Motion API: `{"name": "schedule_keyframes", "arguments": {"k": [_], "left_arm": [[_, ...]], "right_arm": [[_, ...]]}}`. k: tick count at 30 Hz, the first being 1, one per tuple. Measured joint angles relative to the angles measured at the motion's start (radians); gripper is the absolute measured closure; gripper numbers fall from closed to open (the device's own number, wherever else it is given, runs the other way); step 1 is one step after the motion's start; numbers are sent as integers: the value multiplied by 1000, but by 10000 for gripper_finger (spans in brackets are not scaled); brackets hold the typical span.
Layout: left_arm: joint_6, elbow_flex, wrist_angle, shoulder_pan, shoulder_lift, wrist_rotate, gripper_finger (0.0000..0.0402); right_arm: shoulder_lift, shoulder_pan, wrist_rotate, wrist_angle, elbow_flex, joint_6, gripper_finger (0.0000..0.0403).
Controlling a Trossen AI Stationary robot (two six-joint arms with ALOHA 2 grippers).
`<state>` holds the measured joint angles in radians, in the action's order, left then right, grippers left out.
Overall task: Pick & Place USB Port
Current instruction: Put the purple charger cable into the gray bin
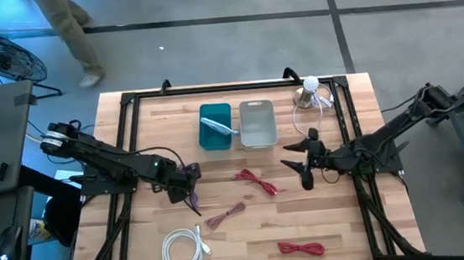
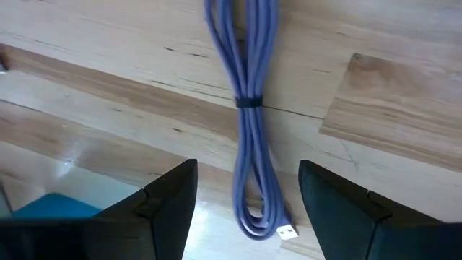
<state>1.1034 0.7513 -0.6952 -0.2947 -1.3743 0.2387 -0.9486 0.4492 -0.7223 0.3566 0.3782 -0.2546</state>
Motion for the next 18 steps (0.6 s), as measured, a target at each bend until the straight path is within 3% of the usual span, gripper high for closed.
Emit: {"name": "schedule_keyframes", "arguments": {"k": [12, 18], "left_arm": [[0, 0, 16, 0, 0, -1, 165], [-12, 0, 20, 0, 0, -55, 165]], "right_arm": [[-16, 0, 24, 15, 0, 0, 183], [-16, 0, 24, 15, 0, 0, 183]]}}
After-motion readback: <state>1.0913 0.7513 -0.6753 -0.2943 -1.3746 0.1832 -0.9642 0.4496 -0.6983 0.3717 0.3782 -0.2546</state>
